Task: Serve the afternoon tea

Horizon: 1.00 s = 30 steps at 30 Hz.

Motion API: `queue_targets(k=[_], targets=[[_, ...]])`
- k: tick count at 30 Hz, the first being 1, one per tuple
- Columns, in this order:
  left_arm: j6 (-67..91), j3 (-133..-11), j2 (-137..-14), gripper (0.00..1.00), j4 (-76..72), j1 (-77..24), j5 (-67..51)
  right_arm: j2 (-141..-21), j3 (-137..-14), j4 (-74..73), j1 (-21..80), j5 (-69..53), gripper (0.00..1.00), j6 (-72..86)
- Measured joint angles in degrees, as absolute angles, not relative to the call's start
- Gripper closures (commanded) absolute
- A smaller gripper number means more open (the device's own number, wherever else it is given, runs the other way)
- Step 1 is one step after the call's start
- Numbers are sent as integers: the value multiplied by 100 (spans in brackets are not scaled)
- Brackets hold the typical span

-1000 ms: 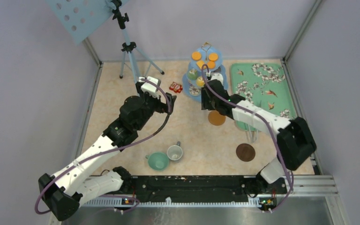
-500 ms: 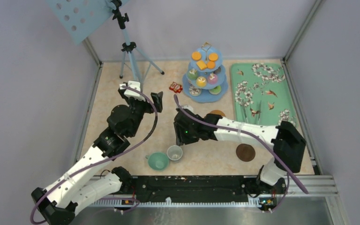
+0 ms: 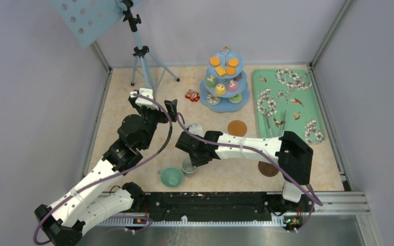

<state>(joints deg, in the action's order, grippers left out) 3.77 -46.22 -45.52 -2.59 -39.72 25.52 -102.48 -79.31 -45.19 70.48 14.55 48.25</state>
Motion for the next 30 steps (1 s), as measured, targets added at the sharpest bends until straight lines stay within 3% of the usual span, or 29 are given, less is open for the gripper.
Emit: queue_targets(k=[9,16,21,30], targets=[[395,-4617,-4552,1,-263,-3972,2561,-9727,-7710,-4665,6790,2029,100,4757],[412,-4615,-4552,1,-263,-3972,2545,-8366,-7116,-4554,4665,2241,100,4287],[423,-4615,-4552,1,-263,-3972,2536,-8149,-6820,-4394,3402,2265,100,3839],[434,-4615,-4565,1,-259,-3972,2512,-8449,-6718,-4073,3057,1977,100,3356]])
